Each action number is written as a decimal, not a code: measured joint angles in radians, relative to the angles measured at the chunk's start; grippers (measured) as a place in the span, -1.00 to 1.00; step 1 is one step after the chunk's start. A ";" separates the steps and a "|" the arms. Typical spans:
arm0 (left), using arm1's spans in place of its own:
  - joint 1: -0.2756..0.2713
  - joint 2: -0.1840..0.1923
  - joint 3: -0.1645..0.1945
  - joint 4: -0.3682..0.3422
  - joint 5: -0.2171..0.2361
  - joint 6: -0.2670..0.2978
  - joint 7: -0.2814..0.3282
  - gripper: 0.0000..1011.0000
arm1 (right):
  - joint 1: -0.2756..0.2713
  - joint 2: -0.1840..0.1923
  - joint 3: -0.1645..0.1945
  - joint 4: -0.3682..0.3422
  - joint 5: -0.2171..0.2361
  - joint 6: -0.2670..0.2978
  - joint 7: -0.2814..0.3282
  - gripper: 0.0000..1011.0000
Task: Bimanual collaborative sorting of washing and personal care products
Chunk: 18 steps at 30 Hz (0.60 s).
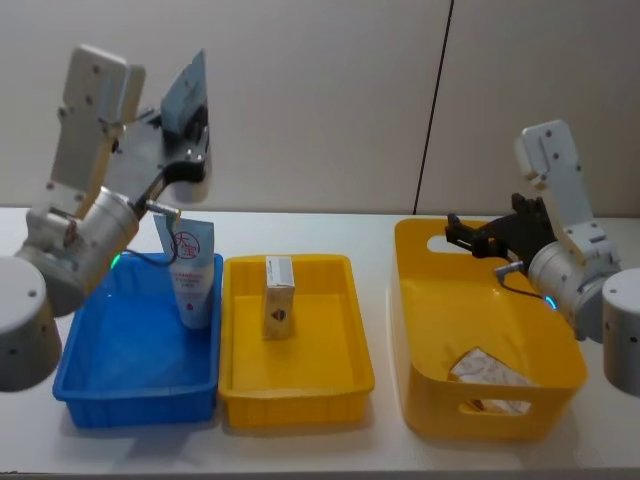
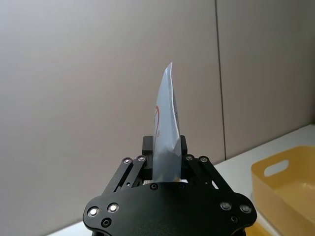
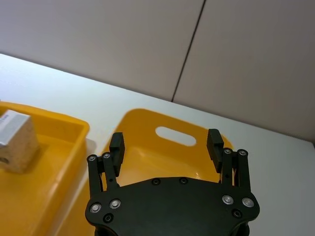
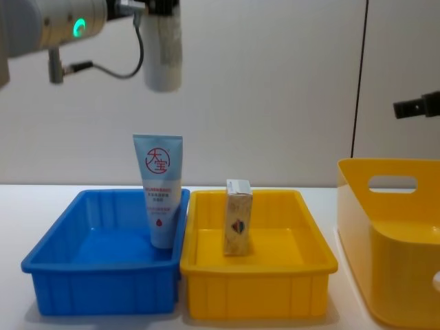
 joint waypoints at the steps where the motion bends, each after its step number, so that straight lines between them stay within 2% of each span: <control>1: -0.006 0.001 -0.001 -0.010 -0.006 0.002 -0.013 -0.53 | 0.002 0.001 -0.001 0.002 0.004 -0.010 0.011 0.98; 7: -0.039 -0.010 0.005 -0.022 -0.021 -0.003 -0.058 -0.53 | 0.009 0.004 -0.010 0.011 0.022 -0.055 0.064 0.99; 13: -0.078 -0.037 0.025 0.009 -0.024 -0.028 -0.093 -0.53 | 0.019 0.009 -0.025 0.022 0.038 -0.098 0.116 0.99; 18: -0.102 -0.059 0.040 0.040 -0.022 -0.047 -0.110 -0.53 | 0.037 0.018 -0.051 0.040 0.048 -0.141 0.172 0.99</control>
